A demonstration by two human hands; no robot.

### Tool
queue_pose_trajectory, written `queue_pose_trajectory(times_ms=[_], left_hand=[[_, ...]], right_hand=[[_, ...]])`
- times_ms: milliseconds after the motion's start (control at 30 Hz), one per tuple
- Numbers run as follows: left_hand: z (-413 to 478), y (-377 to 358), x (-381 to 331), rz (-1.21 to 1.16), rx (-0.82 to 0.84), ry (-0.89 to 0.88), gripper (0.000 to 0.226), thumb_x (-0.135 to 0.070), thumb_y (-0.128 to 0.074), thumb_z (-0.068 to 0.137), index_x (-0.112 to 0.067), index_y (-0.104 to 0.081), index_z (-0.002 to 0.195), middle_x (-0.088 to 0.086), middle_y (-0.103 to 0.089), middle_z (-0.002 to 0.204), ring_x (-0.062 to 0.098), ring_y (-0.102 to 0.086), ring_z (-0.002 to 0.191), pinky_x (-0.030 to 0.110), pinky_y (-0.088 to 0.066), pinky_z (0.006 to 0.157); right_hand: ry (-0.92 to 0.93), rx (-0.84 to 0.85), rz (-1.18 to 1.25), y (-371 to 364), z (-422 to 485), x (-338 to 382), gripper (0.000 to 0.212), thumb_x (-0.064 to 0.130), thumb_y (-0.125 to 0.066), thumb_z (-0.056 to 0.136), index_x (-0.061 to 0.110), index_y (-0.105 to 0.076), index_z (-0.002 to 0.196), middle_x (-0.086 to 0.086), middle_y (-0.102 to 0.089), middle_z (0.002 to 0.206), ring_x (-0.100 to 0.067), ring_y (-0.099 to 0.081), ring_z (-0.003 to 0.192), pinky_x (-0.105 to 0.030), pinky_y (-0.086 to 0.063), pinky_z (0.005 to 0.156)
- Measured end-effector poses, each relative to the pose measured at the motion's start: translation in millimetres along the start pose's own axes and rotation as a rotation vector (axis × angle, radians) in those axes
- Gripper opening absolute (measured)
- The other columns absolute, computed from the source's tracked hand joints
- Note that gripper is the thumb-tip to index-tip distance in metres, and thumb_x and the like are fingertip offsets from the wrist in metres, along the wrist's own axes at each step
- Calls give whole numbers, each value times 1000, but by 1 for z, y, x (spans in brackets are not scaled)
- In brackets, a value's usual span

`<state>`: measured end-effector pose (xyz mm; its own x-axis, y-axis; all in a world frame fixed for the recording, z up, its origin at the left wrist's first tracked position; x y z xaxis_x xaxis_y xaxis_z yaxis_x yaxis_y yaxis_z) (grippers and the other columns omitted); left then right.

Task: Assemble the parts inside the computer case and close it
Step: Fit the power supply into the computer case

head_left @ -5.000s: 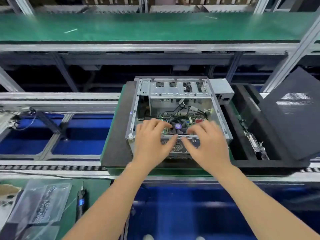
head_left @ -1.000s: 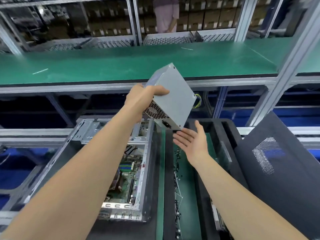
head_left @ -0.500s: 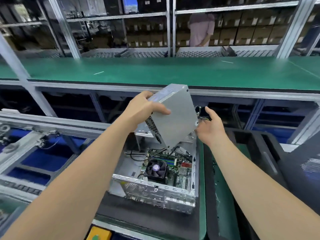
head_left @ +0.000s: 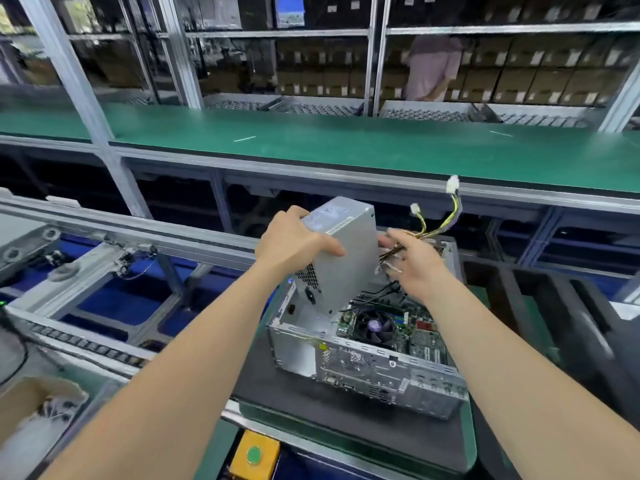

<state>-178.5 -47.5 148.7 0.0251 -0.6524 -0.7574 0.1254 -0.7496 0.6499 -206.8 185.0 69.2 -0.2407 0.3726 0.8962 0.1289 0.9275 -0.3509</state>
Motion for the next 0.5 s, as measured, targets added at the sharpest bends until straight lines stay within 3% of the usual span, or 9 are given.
queue_pose_trajectory(times_ms=[67,133,200,234,300,367,434,500], left_hand=[[-4,-3,9,49,-12,12,101,-65,-80,38,-29,-51,128,-9,-58,111,18,-66,89,45,-58,80],[-8,-9,17,102,-13,35,103,-68,-77,38,-31,-49,130,-8,-53,118,21,-65,91,46,-56,81],[-11,-16,25,120,-28,47,102,-71,-74,39,-32,-48,129,-9,-49,117,19,-64,90,41,-54,77],[-13,-19,27,123,-37,47,101,-72,-73,39,-32,-48,128,-10,-47,115,18,-63,90,38,-51,74],[-16,-25,32,140,-49,44,99,-73,-72,41,-32,-47,127,-11,-45,113,18,-61,92,38,-47,72],[-17,-29,36,160,-62,37,100,-74,-72,41,-30,-48,127,-10,-44,112,19,-60,95,39,-47,73],[-18,-34,37,174,-68,39,100,-74,-72,41,-30,-47,127,-9,-45,112,20,-61,96,40,-49,75],[-20,-38,37,194,-66,40,99,-73,-70,42,-29,-46,127,-8,-45,112,21,-62,96,43,-52,80]], right_hand=[[-25,13,-117,-13,-7,-9,23,34,-65,103,16,-66,117,-7,-70,127,-24,-64,93,-35,-51,74],[-95,60,-194,-24,-14,-19,52,51,-71,95,23,-62,138,-7,-60,144,-28,-61,113,-39,-52,91],[-172,101,-229,-30,-21,-28,93,71,-82,74,31,-50,151,-7,-48,155,-30,-53,133,-46,-45,112],[-201,108,-241,-32,-24,-32,111,77,-86,62,33,-44,154,-8,-45,158,-32,-51,138,-52,-44,114],[-232,99,-256,-36,-29,-38,131,81,-90,47,36,-37,157,-10,-37,164,-35,-46,144,-57,-49,109],[-252,83,-224,-40,-30,-43,138,78,-93,43,40,-30,159,-11,-27,169,-38,-40,147,-59,-56,93],[-265,63,-198,-41,-30,-48,144,75,-96,41,41,-24,161,-10,-28,168,-40,-45,143,-58,-61,74],[-261,45,-174,-38,-27,-54,150,72,-98,41,41,-17,163,-9,-32,166,-40,-51,136,-57,-63,66]])
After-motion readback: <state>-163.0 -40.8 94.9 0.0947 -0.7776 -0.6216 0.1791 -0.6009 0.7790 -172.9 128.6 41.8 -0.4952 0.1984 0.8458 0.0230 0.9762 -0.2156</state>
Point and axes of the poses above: each hand's wrist, its own z-axis towards the middle knuckle, its own y-axis out of the back of the hand, x = y × z, the point moved 5 cm from there along z, towards the middle knuckle
